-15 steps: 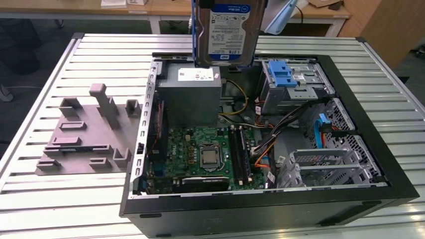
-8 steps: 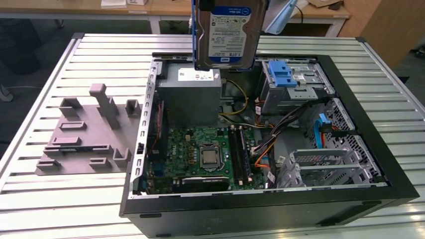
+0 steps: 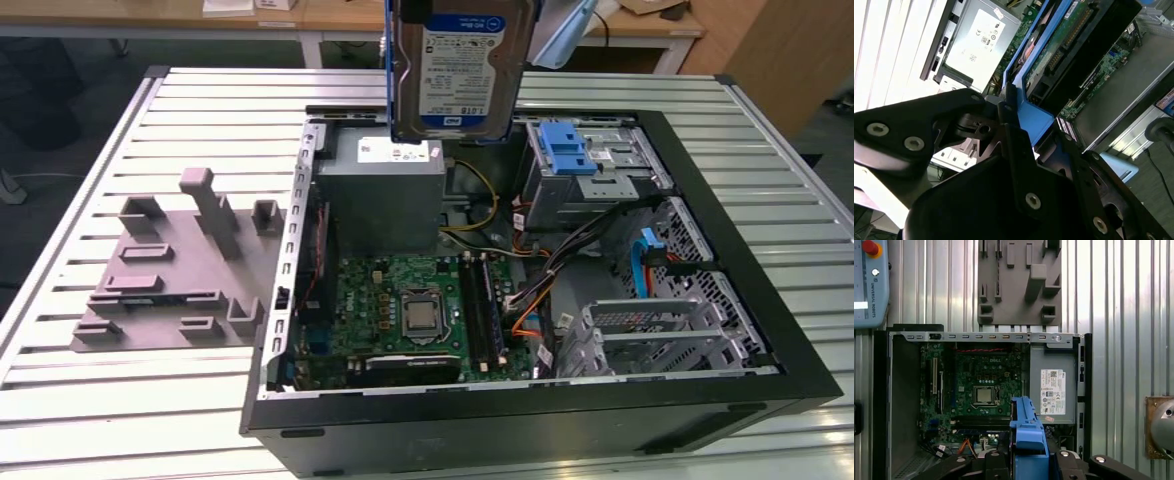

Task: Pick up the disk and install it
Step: 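Pick up the disk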

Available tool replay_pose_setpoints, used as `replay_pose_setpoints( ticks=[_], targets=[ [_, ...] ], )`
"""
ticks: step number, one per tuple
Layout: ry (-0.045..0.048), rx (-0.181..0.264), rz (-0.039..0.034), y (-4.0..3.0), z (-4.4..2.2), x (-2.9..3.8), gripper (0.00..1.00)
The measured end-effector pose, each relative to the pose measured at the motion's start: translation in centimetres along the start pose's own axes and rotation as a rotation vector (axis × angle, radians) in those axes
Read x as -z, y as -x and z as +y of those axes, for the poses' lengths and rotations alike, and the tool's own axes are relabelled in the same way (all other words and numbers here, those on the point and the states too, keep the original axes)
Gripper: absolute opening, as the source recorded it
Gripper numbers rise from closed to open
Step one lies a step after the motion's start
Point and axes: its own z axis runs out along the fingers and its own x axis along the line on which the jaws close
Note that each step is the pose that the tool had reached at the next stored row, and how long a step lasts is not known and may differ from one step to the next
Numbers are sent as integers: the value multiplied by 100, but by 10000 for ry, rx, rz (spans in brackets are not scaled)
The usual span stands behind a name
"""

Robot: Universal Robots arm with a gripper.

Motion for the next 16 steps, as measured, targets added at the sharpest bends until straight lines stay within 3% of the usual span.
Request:
replay_pose_setpoints(
  ticks=[9,16],
  targets=[
    [0,0,0,-64,-1,1,36],
    [0,0,-1,-155,-2,2,36]
  ],
)
